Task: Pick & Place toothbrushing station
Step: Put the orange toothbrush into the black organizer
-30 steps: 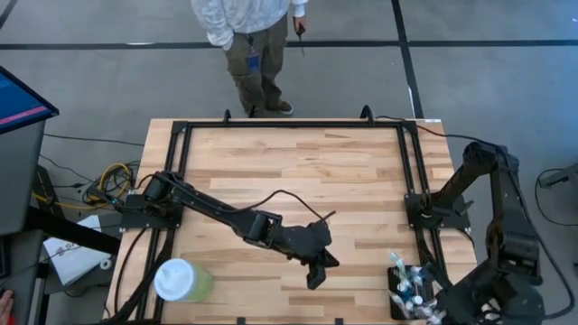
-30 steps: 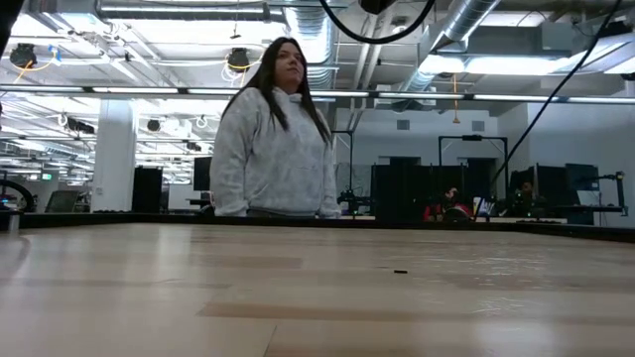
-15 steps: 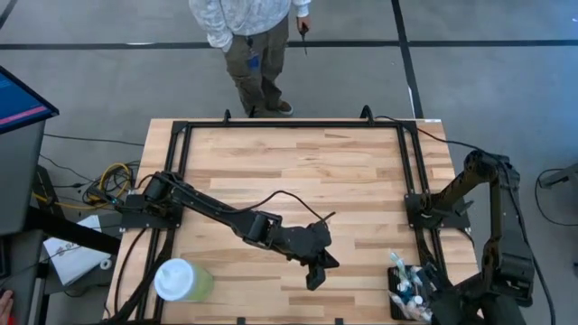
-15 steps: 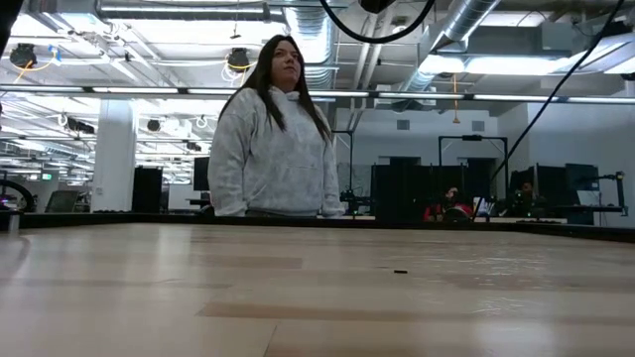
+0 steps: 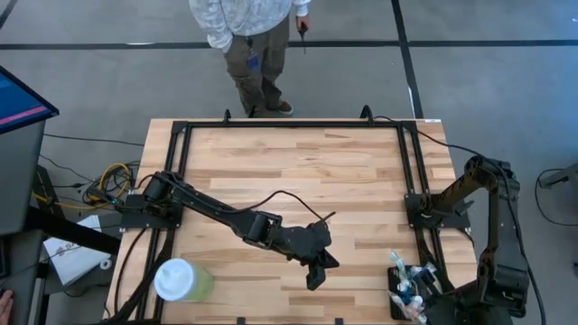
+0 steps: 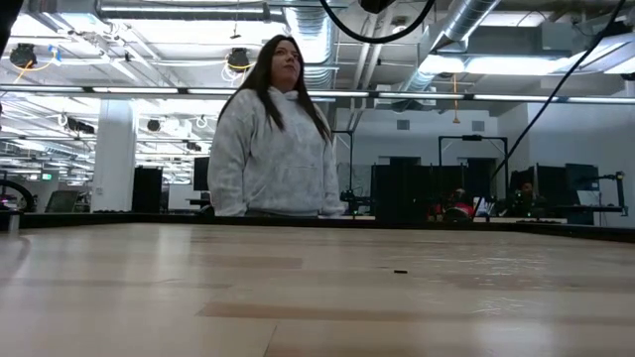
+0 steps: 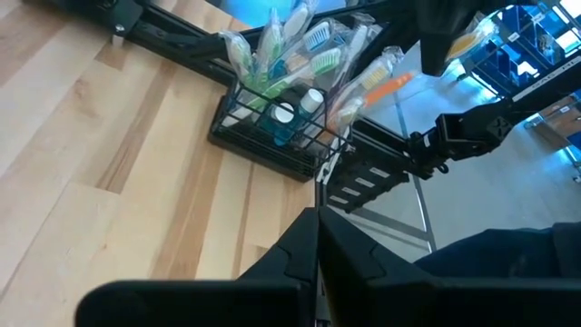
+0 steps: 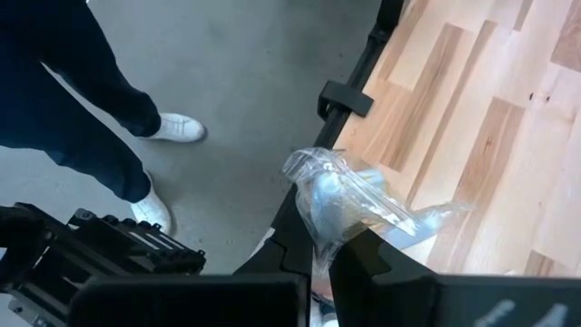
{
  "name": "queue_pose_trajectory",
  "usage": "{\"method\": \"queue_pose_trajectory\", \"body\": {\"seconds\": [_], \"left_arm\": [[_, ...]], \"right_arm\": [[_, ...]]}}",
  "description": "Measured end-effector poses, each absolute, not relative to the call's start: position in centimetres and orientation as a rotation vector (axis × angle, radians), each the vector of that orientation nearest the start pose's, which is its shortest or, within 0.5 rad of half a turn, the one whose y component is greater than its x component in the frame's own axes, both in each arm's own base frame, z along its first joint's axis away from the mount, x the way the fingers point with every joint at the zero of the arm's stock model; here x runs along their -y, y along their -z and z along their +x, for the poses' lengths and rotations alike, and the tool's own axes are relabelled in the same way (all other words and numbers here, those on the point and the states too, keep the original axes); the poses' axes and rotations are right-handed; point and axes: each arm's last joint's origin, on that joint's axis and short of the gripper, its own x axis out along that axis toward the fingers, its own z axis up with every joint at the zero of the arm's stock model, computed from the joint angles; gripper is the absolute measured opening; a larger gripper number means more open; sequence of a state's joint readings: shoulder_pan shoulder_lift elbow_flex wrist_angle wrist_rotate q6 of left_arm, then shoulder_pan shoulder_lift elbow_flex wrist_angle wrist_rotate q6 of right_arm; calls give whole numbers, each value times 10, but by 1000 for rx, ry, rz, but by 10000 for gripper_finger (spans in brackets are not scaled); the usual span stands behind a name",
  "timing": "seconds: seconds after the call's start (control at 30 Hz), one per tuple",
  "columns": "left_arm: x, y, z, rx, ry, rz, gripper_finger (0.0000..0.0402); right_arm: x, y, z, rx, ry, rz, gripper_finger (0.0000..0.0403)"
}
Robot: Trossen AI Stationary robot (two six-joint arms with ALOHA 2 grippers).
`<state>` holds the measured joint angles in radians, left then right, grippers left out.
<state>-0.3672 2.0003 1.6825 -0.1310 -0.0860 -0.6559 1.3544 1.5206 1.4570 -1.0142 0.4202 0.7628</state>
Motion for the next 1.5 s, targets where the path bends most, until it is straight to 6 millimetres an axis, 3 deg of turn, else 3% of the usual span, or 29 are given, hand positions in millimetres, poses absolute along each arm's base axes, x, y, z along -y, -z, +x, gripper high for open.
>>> {"method": "queue_pose_trajectory", "body": {"seconds": [0.5, 0.97, 1.5], "left_arm": [[169, -282, 437, -509, 119, -543, 1], [169, -282, 437, -505, 118, -544, 1], [169, -283, 437, -500, 120, -546, 1]], "right_arm": [[-291, -319, 76, -965, -450, -133, 11], [-310, -292, 80, -1025, -370, -142, 12], [-308, -291, 80, -1035, -346, -145, 13]]}}
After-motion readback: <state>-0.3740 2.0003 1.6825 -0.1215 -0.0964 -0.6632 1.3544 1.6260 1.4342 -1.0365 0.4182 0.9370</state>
